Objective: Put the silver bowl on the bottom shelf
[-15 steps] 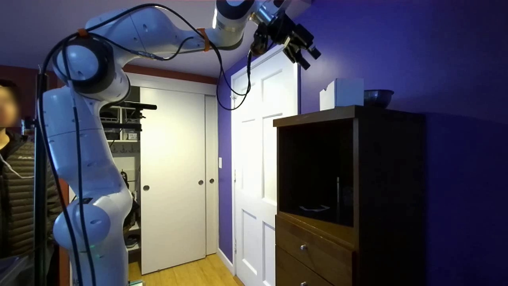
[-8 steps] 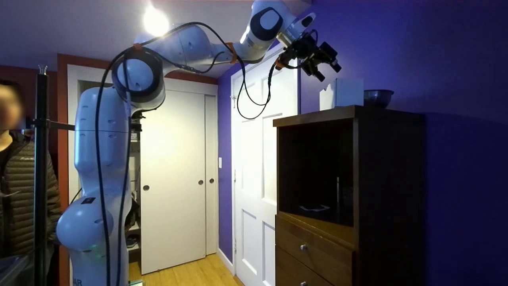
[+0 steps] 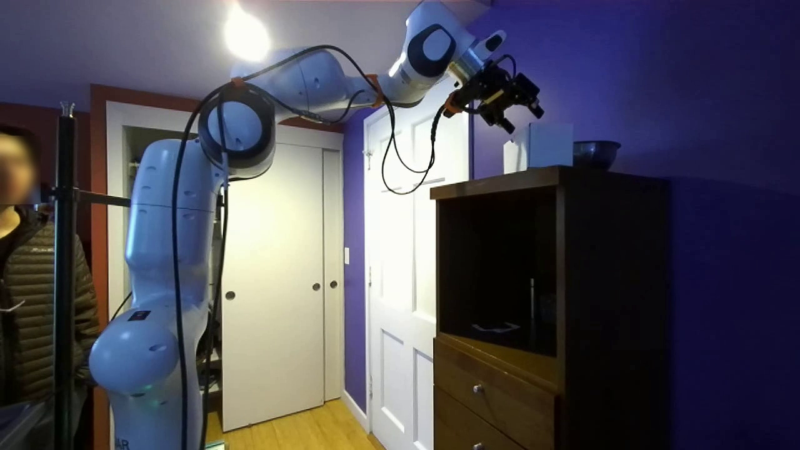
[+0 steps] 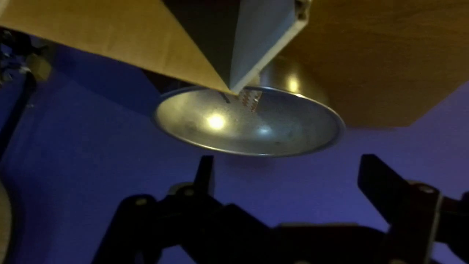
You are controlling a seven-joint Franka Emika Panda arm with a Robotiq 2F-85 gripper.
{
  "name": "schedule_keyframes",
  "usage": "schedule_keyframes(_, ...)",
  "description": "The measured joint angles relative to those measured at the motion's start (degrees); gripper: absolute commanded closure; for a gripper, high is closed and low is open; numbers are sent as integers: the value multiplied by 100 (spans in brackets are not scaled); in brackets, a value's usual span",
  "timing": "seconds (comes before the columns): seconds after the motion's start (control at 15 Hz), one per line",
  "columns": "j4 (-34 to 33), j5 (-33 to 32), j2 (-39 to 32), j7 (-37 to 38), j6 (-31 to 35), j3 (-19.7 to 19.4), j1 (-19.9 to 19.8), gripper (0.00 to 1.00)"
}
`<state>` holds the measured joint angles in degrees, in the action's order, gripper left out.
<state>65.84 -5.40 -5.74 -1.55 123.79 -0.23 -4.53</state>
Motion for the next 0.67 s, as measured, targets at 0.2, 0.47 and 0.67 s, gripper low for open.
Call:
schedule_keyframes(0.2,-58,380,-99,-947,139,141,12,0)
schedule_keyframes(0.47,-203,1171,-368,-2273,-80,288,2,0)
schedule_keyframes(0.67,-379,1274,-707,-2754,-480,325,6,0)
